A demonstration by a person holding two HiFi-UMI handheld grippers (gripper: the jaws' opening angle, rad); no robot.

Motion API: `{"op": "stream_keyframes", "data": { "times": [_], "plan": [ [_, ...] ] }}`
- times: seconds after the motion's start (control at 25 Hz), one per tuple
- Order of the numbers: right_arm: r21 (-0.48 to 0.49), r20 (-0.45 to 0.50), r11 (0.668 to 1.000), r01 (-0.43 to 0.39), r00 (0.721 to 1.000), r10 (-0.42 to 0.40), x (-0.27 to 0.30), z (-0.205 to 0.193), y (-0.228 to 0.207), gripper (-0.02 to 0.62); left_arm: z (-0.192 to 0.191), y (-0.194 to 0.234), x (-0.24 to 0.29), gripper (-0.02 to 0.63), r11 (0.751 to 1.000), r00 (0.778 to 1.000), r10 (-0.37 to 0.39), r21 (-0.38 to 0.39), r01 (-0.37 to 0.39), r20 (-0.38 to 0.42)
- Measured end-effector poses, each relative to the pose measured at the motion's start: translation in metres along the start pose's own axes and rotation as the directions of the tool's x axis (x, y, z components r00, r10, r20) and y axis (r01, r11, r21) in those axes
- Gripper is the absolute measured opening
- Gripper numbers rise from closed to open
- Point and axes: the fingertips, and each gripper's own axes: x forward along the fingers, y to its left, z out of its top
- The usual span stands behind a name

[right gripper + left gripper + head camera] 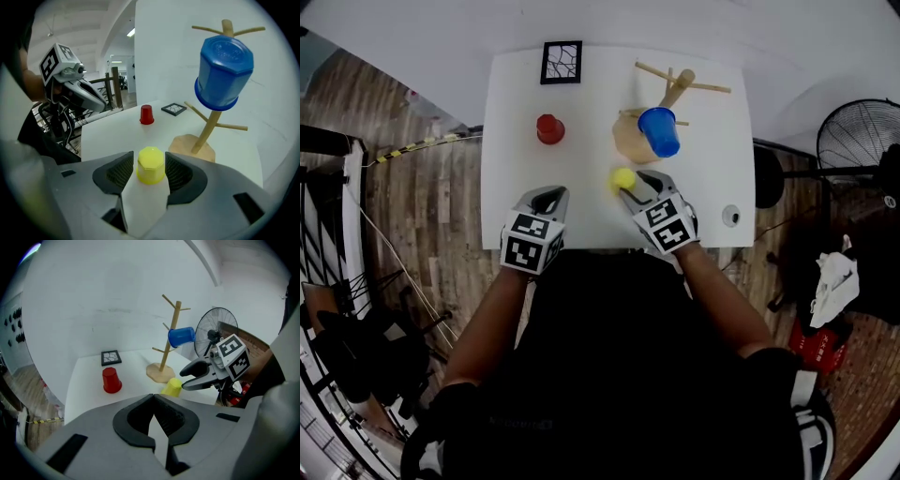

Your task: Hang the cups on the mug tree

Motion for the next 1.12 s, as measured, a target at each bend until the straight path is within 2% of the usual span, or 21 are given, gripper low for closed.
{"op": "stream_keyframes", "data": {
  "times": [0.16,0.32,0.76,1.12],
  "plan": [
    [-0.066,-0.052,0.998,-0.018,0.999,0.014,0.017,-0.004,0.005,0.225,-0.004,0.008,-0.005,0.015,1.0,1.0,0.019,-0.022,-0.019,0.005],
    [-0.126,-0.088,0.992,-0.021,0.996,0.01,0.028,-0.009,0.005,0.232,-0.005,0.011,-0.008,0.015,0.999,0.999,0.031,-0.04,-0.03,0.017],
    [-0.129,-0.111,0.992,-0.005,0.994,-0.009,0.033,-0.013,0.002,0.222,-0.005,0.015,-0.005,0.015,0.998,0.999,0.027,-0.051,-0.026,0.02],
    [-0.123,-0.05,0.992,0.009,0.999,-0.015,0.012,-0.002,-0.001,0.221,0.007,0.005,0.004,0.015,1.0,1.0,-0.002,-0.026,0.003,0.024]
  ]
}}
